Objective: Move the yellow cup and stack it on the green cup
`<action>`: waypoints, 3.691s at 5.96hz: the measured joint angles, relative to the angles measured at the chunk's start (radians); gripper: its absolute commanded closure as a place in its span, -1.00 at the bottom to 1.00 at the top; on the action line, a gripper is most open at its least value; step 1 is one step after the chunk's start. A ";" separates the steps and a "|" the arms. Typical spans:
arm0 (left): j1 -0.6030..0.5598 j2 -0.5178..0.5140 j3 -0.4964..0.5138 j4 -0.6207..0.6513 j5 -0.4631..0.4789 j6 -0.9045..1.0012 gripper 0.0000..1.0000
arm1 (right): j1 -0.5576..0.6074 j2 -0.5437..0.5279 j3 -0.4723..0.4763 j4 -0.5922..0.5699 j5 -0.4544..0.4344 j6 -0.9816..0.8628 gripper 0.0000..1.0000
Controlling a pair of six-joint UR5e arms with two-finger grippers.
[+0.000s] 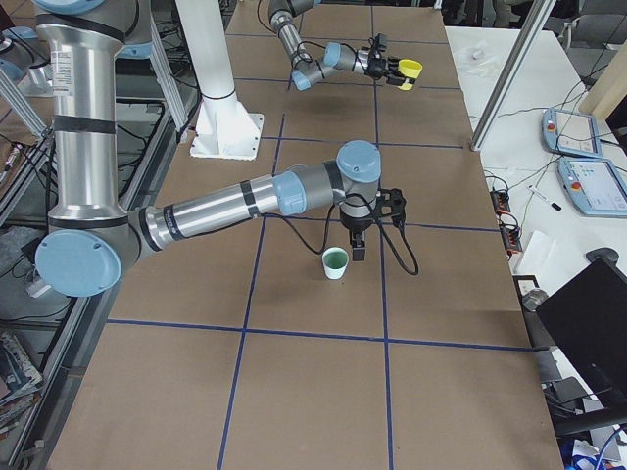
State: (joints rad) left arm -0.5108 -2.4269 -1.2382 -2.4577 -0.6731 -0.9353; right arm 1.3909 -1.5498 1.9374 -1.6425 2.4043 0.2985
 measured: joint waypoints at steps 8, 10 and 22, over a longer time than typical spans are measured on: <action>0.049 -0.076 0.080 0.016 0.018 -0.005 0.09 | -0.260 0.884 -0.399 -0.498 0.019 0.314 -1.00; 0.052 -0.075 0.080 0.016 0.018 -0.004 0.08 | -0.305 1.070 -0.626 -0.497 0.005 0.345 -1.00; 0.097 -0.075 0.082 0.020 0.061 -0.003 0.08 | -0.509 1.239 -0.896 -0.289 -0.152 0.510 -0.62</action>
State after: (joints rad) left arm -0.4141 -2.5019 -1.1566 -2.4375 -0.6125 -0.9387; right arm 0.8822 -0.3110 1.0411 -1.9313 2.2520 0.8083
